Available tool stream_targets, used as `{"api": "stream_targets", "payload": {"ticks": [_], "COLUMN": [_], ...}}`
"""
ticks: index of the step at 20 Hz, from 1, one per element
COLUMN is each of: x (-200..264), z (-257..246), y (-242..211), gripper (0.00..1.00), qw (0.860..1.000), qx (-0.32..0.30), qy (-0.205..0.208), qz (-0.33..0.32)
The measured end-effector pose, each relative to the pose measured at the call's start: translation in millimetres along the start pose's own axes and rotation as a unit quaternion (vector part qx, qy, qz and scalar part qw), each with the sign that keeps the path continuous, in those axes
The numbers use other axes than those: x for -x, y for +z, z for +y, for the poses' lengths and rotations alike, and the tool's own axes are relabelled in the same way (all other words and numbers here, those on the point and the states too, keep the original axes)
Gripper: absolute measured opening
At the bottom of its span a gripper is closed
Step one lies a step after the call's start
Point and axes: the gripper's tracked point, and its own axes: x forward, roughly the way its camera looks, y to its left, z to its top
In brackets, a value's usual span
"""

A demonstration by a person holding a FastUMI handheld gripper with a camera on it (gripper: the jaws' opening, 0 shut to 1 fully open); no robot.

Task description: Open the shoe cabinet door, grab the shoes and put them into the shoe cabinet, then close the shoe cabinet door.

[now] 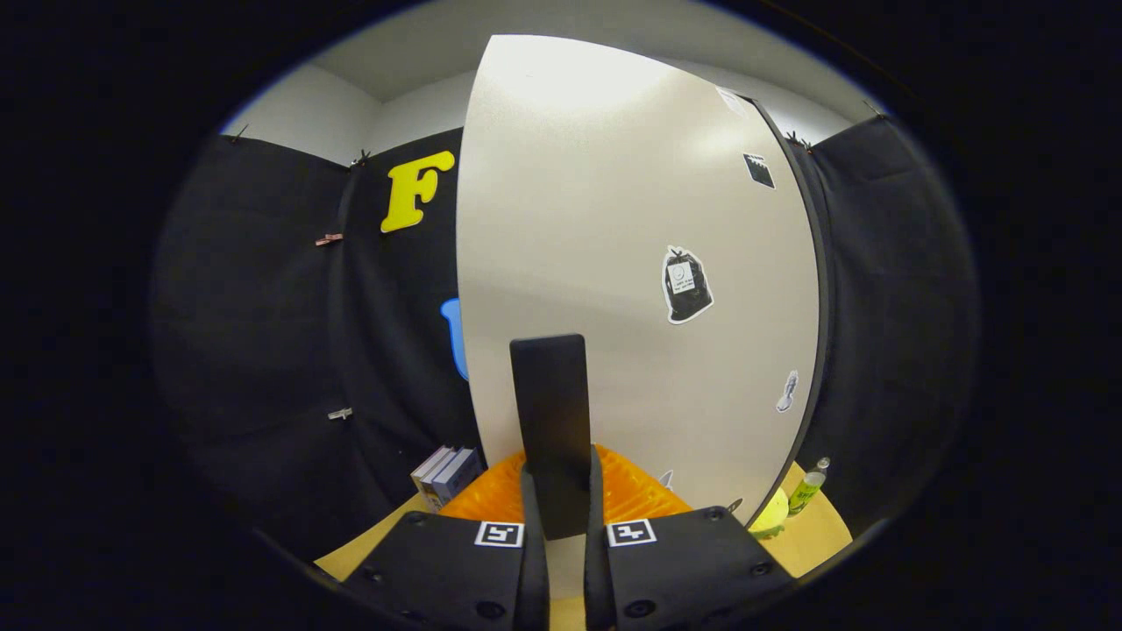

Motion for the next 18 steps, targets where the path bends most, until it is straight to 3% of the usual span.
{"api": "stream_targets", "payload": {"ticks": [8, 18], "x": [50, 99], "z": [-28, -73], "y": [1, 4], "gripper": [0.20, 0.19], "qw": [0.998, 0.997], "qx": [-0.005, -0.003], "qy": [0.055, 0.081], "qz": [0.010, 0.018]}}
